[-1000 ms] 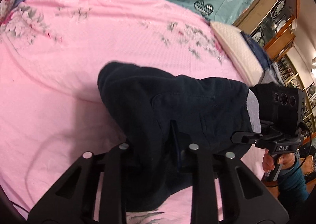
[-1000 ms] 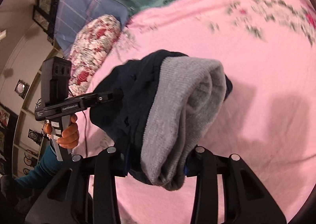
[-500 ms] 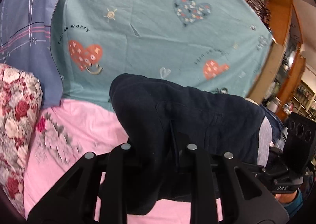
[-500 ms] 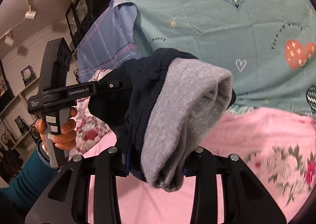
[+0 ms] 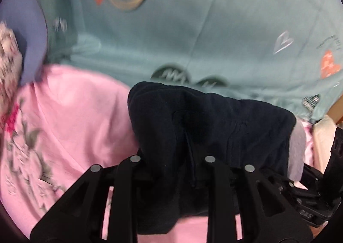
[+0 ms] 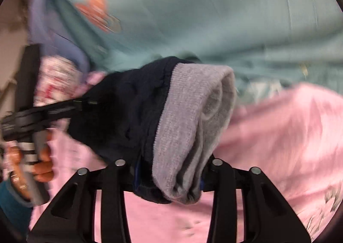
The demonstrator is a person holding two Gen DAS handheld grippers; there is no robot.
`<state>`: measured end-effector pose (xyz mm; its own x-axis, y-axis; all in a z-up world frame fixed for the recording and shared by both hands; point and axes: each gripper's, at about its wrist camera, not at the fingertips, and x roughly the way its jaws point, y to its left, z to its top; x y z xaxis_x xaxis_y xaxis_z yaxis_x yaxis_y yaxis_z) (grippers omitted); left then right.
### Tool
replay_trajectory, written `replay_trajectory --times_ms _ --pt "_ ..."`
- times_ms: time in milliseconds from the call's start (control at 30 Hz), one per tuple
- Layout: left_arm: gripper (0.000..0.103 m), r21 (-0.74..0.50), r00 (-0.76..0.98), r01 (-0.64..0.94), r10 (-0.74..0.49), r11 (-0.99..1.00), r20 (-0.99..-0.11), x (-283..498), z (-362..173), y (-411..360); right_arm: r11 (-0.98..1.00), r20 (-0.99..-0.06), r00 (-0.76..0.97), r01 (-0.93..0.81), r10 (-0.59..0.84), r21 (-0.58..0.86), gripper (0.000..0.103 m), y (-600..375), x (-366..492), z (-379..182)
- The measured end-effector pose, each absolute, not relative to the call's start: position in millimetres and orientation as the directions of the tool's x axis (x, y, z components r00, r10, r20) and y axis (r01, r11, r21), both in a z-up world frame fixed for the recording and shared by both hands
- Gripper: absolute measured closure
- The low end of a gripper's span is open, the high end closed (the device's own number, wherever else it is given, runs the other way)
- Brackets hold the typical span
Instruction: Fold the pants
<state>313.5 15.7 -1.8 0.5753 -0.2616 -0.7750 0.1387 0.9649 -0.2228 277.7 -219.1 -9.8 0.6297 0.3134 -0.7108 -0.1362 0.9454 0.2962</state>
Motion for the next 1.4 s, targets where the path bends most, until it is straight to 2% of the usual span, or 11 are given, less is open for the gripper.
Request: replay_trajectory --times_ms 33,67,100,133,300,400,500,733,1033,1200,1400 --pt "0.045 -0.207 0.585 0.127 -0.242 0.970 -0.774 314 -11 17 0.958 -0.722 0.639 -0.088 0.264 0.272 0.027 -221 279 -20" --pt "0.035 -0.181 0.614 0.111 -0.210 0.977 -0.761 312 -15 18 0.960 -0.692 0.685 -0.038 0.228 0.278 0.014 -228 272 -23" --pt "0.017 -0.156 0.643 0.096 -0.181 0.983 -0.744 308 -16 21 0.955 -0.684 0.693 -0.023 0.227 0.294 0.014 -232 268 -23" --pt "0.010 -0.149 0.640 0.093 -0.174 0.984 -0.749 305 -17 23 0.951 -0.691 0.684 -0.016 0.235 0.308 0.014 -235 266 -23" --pt "0.010 -0.124 0.664 0.105 -0.163 0.987 -0.730 271 16 38 0.956 -0.682 0.694 -0.031 0.232 0.293 0.014 -243 221 31" --pt "0.007 -0.039 0.748 0.115 -0.112 0.993 -0.654 214 52 41 0.962 -0.659 0.718 -0.055 0.224 0.266 0.013 -246 167 75" --pt "0.005 0.051 0.812 0.144 -0.089 0.988 -0.577 149 76 37 0.966 -0.615 0.757 -0.081 0.220 0.245 0.005 -253 101 110" --pt "0.002 0.141 0.926 0.128 -0.067 0.982 -0.371 -12 97 30 0.982 -0.481 0.872 -0.003 0.094 0.187 0.001 -244 -45 94" --pt "0.002 0.102 0.891 0.154 -0.094 0.983 -0.444 -54 45 -12 0.987 -0.486 0.874 0.067 0.013 0.147 0.001 -185 -79 2" --pt "0.002 0.125 0.866 0.145 -0.065 0.981 -0.497 -43 15 -14 0.995 -0.512 0.859 0.071 -0.023 0.074 0.001 -178 -68 -17" --pt "0.002 0.128 0.847 0.141 -0.053 0.982 -0.528 -33 0 -10 0.988 -0.524 0.851 0.088 -0.009 0.127 0.001 -187 -64 -26"
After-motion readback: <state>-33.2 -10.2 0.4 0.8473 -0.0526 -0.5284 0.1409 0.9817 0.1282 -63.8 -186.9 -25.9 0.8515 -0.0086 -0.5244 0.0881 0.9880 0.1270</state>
